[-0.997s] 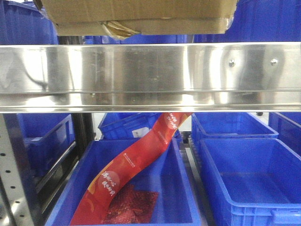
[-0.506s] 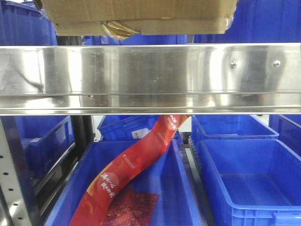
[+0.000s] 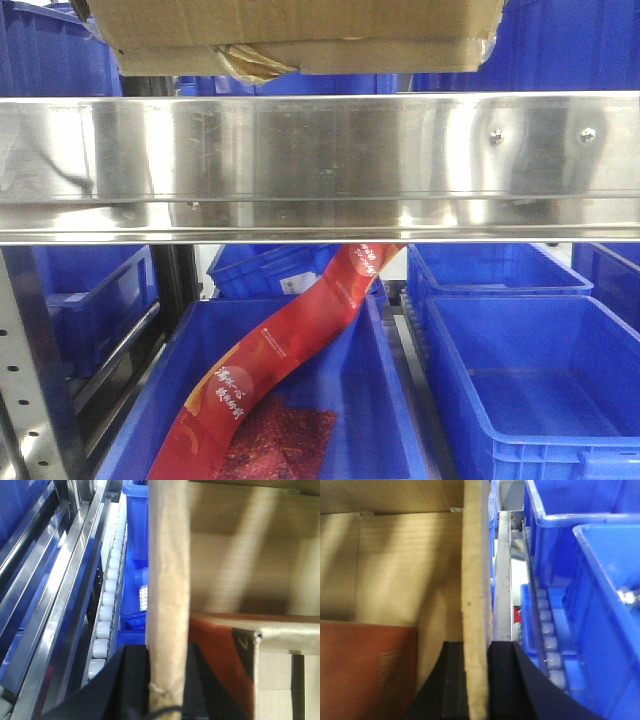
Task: Stack two boxes on right shelf middle
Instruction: 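Push the held boxes onto the middle shelf level with both grippers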
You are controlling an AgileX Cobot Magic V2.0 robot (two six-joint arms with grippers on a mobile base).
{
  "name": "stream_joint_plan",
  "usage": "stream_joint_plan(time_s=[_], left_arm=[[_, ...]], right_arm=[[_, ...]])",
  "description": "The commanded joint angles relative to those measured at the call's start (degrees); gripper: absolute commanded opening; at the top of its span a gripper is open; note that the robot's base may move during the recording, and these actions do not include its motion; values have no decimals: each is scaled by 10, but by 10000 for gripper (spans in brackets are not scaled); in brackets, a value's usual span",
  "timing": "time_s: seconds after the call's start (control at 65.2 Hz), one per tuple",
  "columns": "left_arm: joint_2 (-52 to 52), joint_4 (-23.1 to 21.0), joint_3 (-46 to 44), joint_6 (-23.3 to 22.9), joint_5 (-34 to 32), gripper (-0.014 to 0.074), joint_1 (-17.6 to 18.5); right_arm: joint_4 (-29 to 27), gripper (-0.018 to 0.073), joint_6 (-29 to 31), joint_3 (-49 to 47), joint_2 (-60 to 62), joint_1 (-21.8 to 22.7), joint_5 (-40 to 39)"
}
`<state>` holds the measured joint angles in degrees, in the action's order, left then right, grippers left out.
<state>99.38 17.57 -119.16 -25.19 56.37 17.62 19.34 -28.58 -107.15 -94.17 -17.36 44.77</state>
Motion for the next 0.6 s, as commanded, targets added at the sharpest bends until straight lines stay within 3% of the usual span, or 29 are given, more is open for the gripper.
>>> stream_joint_plan(time_s=[0.0,0.092,0.153,0.291,0.583], left_arm=[[-12,12,-8,-3,-42,-111,-4],[-12,2,-8,16,-38,-111,-16],[-7,-38,-8,67,-28,-111,-33],[8,-128,-8,125,-27,-111,-67],[26,-123,-8,142,-4,-110,-71]], right_arm=[[-39,-162,0,-6,5,5,-7],[-49,-141,-3,-6,4,-13,16],[-14,-139,-38,-6,1,-34,30],[35,-141,-100,-6,-15,-56,33],[36,-139,-95,-8,-53,-56,12]])
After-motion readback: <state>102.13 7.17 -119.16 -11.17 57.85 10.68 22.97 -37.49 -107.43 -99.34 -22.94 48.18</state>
